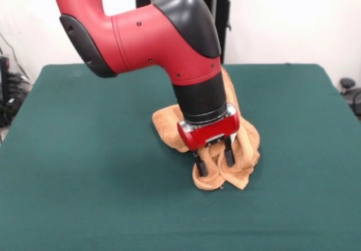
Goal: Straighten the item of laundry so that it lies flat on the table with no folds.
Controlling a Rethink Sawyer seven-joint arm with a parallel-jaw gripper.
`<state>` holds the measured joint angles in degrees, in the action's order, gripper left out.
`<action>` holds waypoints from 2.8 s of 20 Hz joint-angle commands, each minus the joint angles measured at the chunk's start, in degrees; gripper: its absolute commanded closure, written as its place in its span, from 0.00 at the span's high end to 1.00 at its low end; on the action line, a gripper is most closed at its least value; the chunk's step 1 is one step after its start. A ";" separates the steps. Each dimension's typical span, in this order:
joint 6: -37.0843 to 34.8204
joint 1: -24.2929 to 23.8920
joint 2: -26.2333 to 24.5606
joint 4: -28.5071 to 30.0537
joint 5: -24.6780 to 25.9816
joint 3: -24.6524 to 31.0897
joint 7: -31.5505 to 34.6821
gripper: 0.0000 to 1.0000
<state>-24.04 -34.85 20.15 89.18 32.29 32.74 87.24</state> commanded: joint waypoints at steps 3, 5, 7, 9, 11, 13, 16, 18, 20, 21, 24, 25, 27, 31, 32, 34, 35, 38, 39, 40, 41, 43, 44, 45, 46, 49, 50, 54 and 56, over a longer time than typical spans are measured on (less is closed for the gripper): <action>-14.48 0.33 3.53 -0.70 -0.34 0.76 -8.33 1.00; -14.82 -0.70 5.34 0.56 -0.66 1.67 -8.46 1.00; -15.47 -1.80 7.17 1.73 -1.28 2.90 -8.56 1.00; -16.65 -3.10 9.39 3.41 -1.93 3.99 -8.94 1.00; -17.67 -4.00 10.91 4.28 -2.51 4.99 -9.19 1.00; -18.86 -4.87 12.16 5.01 -3.05 5.85 -9.55 1.00; -20.22 -5.70 13.54 5.40 -3.65 6.89 -9.97 1.00; -20.92 -5.89 14.38 5.34 -4.03 7.43 -9.74 1.00; -20.20 -5.46 13.77 4.94 -3.30 7.18 -8.79 1.00; -20.15 -5.18 13.67 4.64 -3.07 7.12 -8.37 1.00; -18.61 -3.95 11.98 3.73 -1.89 6.20 -6.79 1.00; -18.61 -3.59 11.79 3.40 -1.84 6.00 -6.50 1.00; -18.12 -2.79 11.21 2.84 -1.47 5.45 -5.77 1.00; -17.23 -1.57 10.40 1.99 -0.58 4.36 -4.88 1.00; -16.95 -1.38 10.14 1.88 -0.42 4.14 -4.69 1.00; -16.47 -1.15 9.87 1.74 -0.29 3.92 -4.43 1.00; -16.66 -1.03 9.87 1.54 -0.39 3.90 -4.45 1.00; -16.27 -1.23 10.11 1.84 -0.46 3.97 -4.50 1.00; -16.19 -1.33 10.32 1.88 -0.60 4.17 -4.61 1.00; -15.50 -1.70 10.44 2.11 -0.75 4.75 -4.87 1.00; -14.80 -2.07 10.55 2.33 -0.90 5.34 -5.12 1.00; -14.47 -2.07 10.26 2.09 -0.82 5.49 -5.12 1.00; -14.17 -2.05 9.76 2.06 -0.60 5.32 -5.02 1.00; -14.20 -1.98 9.64 1.87 -0.65 5.41 -5.02 1.00; -13.64 -2.15 9.41 1.97 -0.57 5.64 -5.09 1.00; -13.16 -2.27 9.17 1.78 -0.55 6.08 -5.25 1.00; -12.72 -2.51 9.13 1.92 -0.54 6.37 -5.38 1.00; -11.90 -2.79 8.38 1.91 -0.15 6.65 -5.66 1.00; -11.20 -2.76 7.47 1.53 0.23 6.82 -5.88 1.00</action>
<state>-38.03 -38.55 33.38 89.57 31.38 35.38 87.24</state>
